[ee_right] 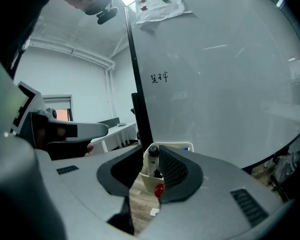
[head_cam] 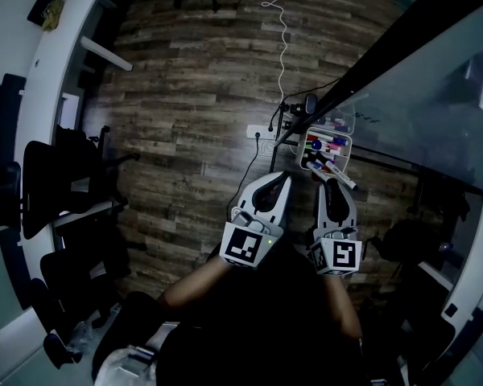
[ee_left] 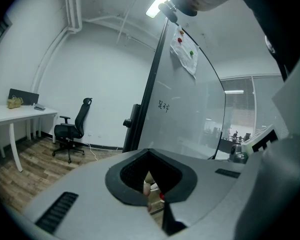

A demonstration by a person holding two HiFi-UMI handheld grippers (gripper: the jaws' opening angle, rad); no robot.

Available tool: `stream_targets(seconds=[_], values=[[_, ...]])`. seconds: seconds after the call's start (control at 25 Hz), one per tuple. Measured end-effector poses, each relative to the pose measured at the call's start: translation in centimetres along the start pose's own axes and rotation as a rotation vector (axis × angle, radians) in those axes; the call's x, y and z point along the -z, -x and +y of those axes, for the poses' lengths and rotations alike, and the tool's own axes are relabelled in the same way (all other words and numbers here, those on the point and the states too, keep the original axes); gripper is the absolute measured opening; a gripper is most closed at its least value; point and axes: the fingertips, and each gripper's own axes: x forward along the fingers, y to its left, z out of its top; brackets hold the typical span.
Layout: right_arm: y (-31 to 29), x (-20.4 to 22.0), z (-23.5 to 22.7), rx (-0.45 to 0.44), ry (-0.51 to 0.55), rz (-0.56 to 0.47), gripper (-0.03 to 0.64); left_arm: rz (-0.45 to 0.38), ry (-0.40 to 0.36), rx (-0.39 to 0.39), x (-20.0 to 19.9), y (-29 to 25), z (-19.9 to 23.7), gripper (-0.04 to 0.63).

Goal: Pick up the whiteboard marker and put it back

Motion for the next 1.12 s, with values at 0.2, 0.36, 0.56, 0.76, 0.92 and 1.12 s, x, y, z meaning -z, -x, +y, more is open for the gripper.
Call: stream_targets(seconds=[0.2, 0.36, 0.56, 0.76, 0.92, 1.12], values=[[0.6, -0.4, -0.3, 0.013, -0.011, -0.013, 0.089, -0.004, 0.000, 0.005, 0.0, 0.1, -0.5, 0.008], [1.0, -0.7, -0.3, 0.016, -0.008, -0.028, 0.089, -0.004, 0.000, 0.008, 0.0, 0.4, -0.9, 0.008], [1.4, -0.9, -0.3, 0.013, 0.002, -0.042, 0.089, -0.014, -0.011, 0.007, -0.2, 0.7, -1.2, 0.008], [2.0, -1.1, -0.2, 0.016, 0.006, -0.055, 0.089, 0.013, -0.076, 0.021, 0.1, 0.9, -1.5, 0.008], [2.4, -1.2, -0.3, 0.026, 0.009, -0.057, 0.089, -0.005, -0.050, 0.019, -0.2, 1.2, -1.7, 0.008], [2.8, -1.1, -0.1, 0.027, 0.010, -0.057, 0.086, -0.008, -0.044, 0.020, 0.0, 1.6, -2.0, 0.008]])
